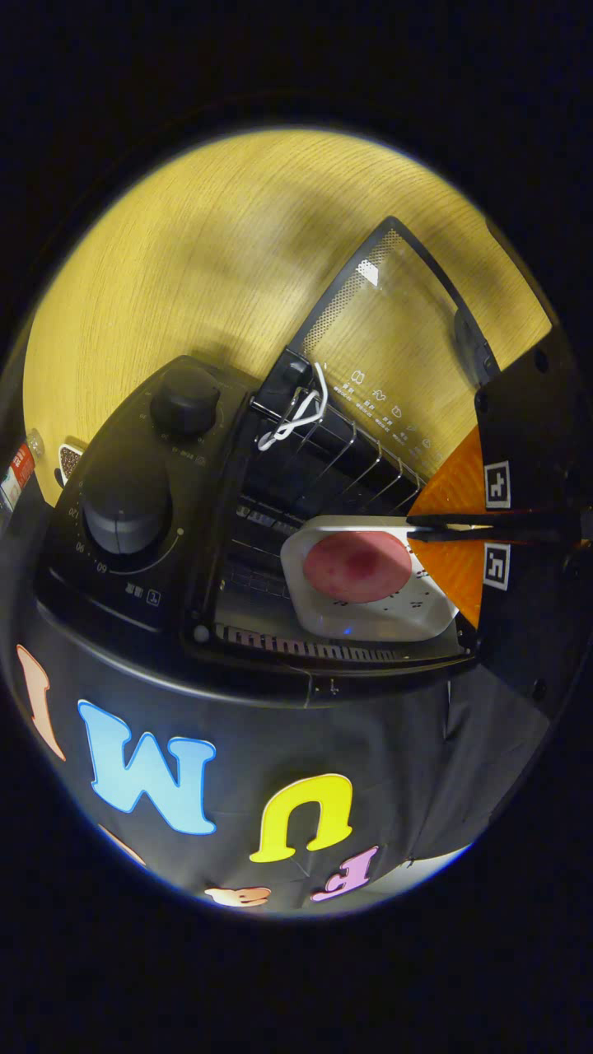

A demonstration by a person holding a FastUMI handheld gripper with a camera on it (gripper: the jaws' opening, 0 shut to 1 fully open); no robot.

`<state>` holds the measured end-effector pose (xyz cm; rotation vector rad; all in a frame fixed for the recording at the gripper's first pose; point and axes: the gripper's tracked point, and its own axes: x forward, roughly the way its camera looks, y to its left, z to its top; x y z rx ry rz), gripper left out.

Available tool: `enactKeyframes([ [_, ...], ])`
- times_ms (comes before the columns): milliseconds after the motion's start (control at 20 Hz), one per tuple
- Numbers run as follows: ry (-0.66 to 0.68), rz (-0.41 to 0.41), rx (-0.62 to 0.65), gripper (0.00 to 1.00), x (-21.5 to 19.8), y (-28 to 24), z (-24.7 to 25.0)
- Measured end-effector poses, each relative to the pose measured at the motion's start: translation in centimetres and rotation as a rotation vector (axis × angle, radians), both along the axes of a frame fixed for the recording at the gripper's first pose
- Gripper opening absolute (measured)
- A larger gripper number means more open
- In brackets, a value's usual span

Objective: Open the toaster oven, put the food inside, and close the toaster oven door.

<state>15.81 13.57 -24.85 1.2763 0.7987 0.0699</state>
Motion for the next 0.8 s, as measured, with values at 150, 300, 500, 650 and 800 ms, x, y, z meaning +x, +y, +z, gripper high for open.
enactKeyframes([
  [150, -0.008, -0.03, 0.031, 0.02, 1.6, 0.3, -0.2],
  [300, -0.006, -0.056, 0.045, 0.02, 2.4, 0.9, -0.5],
  [500, -0.001, -0.093, 0.016, 0.02, 3.1, 0.8, -0.8],
  [650, -0.019, -0.126, 0.024, 0.02, 3.5, 0.7, -0.2],
  [800, -0.048, -0.134, 0.065, 0.17, 3.8, 1.6, 0.8],
])
